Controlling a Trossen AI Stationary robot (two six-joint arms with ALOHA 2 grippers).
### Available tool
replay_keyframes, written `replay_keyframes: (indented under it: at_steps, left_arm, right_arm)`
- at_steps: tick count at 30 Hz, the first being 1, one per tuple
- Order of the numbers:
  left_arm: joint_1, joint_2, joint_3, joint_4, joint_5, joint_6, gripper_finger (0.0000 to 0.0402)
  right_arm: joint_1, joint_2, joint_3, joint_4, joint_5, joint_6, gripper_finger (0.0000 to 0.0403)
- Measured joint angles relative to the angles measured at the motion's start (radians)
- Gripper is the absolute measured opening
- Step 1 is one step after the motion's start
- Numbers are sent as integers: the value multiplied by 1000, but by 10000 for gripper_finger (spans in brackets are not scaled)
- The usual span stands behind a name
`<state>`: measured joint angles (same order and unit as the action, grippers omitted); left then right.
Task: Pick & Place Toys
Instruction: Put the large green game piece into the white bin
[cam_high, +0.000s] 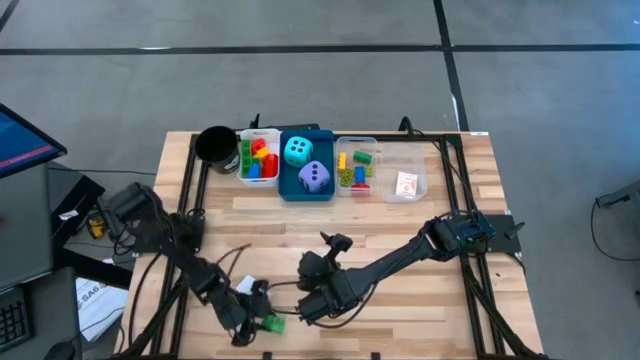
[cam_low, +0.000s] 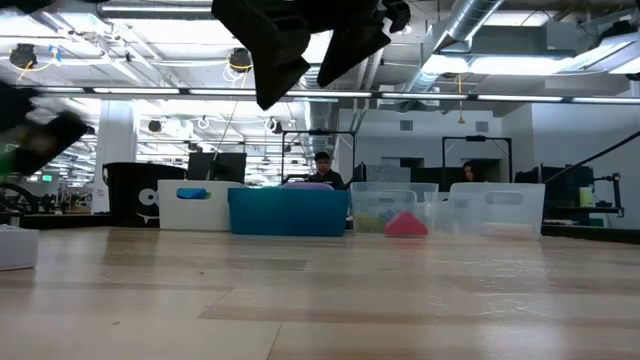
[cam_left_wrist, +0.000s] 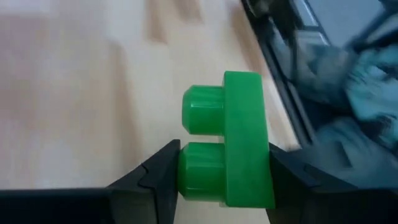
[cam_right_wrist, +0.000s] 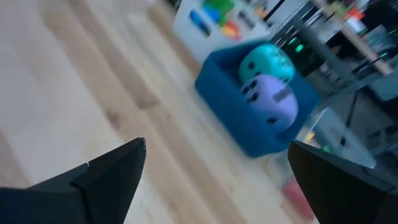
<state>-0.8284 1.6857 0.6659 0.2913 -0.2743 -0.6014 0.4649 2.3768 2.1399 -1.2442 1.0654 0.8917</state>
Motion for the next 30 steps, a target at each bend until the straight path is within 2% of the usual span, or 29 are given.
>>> replay_keyframes:
  at_steps: [4, 8, 14, 17, 19, 22, 26, 30]
  left_arm:
    - [51, -150, 0, -155, -80, 69, 165]
    - [116, -357, 1, -393, -197, 142, 165]
    - [266, -673, 1, -735, -450, 220, 165]
    - [371, -803, 1, -811, -598, 272, 165]
    - [450, -869, 1, -824, -651, 323, 165]
    - [588, -935, 2, -807, -664, 412, 165]
    - [780, -956, 2, -762, -661, 517, 165]
    - [974, -921, 2, -684, -546, 550, 165]
  right_arm:
    - [13, 0, 0, 1, 114, 25, 388]
    - [27, -1, 0, -14, 192, 25, 388]
    - [33, -6, -1, -38, 224, 15, 388]
    - [27, -6, -1, -32, 239, -8, 388]
    - [16, -6, -1, -32, 237, -12, 388]
    - [-8, -7, -1, -16, 237, -43, 388]
    - [-41, -7, -1, 77, 224, -129, 388]
    - [-68, -3, -1, 210, 224, -278, 388]
